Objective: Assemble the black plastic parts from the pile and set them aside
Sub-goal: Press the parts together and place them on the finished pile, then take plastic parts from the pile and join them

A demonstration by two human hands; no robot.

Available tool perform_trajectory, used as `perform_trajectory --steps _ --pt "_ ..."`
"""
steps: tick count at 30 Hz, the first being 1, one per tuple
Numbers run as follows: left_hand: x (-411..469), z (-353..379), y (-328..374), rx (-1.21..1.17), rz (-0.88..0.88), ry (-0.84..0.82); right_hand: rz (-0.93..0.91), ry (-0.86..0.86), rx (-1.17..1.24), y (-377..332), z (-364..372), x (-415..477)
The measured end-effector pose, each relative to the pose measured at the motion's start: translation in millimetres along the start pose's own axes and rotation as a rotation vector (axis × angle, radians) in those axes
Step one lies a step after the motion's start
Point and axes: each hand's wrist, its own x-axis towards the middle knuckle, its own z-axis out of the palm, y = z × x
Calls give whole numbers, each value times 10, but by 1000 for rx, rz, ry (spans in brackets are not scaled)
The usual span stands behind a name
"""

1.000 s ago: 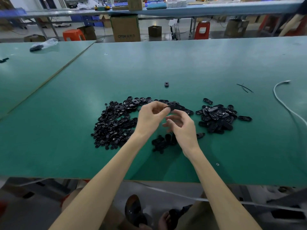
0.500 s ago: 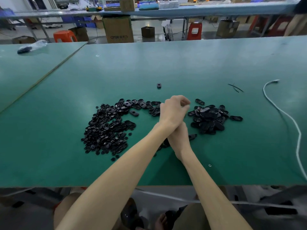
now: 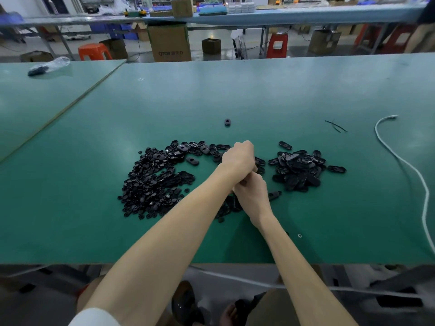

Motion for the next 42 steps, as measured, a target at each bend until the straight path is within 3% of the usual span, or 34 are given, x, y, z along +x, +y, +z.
perform_trajectory --steps 4,9,14,22,24,28,30,33,42 --pt "-55 21 -48 -19 70 134 -28 -14 4 2 3 5" --pt "-197 -48 -294 -343 86 265 -100 19 234 49 11 -4" --pt "-351 -200 -631 -487 94 250 -72 121 345 80 16 22" --pt "-680 -234 -867 -536 114 192 -127 92 327 66 6 -3" --pt "-753 -240 -934 -459 83 207 -112 103 349 68 0 -11" --pt "-918 -405 -1179 117 -81 273 -87 83 376 90 1 2" --pt "-986 -514 -1310 276 -189 184 -84 75 378 94 8 0" --pt "-1053 -562 -1419 293 -234 75 -88 69 373 97 -1 0" --pt "-1071 -464 -1543 228 -84 207 -100 53 341 87 -2 -6"
